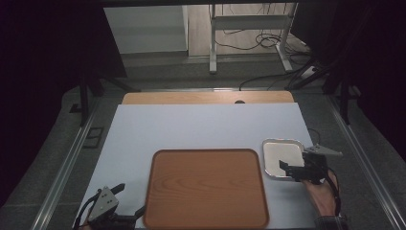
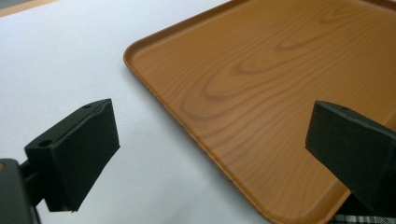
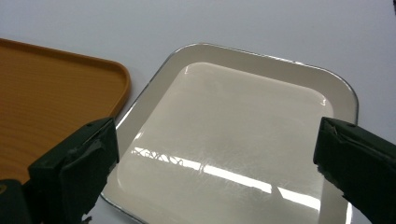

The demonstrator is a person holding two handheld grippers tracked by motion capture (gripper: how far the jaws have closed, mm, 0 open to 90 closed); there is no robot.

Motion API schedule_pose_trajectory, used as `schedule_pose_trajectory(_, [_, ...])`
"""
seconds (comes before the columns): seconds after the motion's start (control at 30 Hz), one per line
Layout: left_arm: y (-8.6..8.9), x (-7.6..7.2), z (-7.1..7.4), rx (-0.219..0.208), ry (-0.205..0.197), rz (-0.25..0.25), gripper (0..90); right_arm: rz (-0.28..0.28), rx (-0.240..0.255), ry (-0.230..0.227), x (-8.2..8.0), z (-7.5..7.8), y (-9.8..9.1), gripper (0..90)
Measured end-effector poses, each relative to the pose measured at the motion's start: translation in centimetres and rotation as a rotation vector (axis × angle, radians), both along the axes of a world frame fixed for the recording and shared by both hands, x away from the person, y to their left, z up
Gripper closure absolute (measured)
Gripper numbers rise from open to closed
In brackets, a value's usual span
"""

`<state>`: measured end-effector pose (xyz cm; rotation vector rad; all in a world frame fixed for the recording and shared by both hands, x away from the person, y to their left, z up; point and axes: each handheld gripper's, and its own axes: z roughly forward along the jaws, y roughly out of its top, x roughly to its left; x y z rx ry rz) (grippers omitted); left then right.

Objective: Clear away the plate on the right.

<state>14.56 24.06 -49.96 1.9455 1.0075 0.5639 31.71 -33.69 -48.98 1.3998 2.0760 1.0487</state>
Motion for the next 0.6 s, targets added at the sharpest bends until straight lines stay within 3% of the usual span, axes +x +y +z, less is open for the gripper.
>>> schedule_pose_trajectory(0.43, [0.0, 0.0, 0.0, 0.001, 0.0, -0.001, 2.5, -0.078, -0.02, 0.054, 1.5, -0.2, -1.2, 0.3])
schedule_pose_trajectory(0.57, [0.0, 0.0, 0.0, 0.001, 0.001, -0.001, 2.5, -0.099, -0.029, 0.067, 1.8, -0.2, -1.7, 7.5])
schedule_pose_trajectory(0.6, [0.0, 0.0, 0.0, 0.001, 0.001, -0.001, 2.5, -0.115, -0.018, 0.073, 1.9, -0.2, -2.2, 14.4])
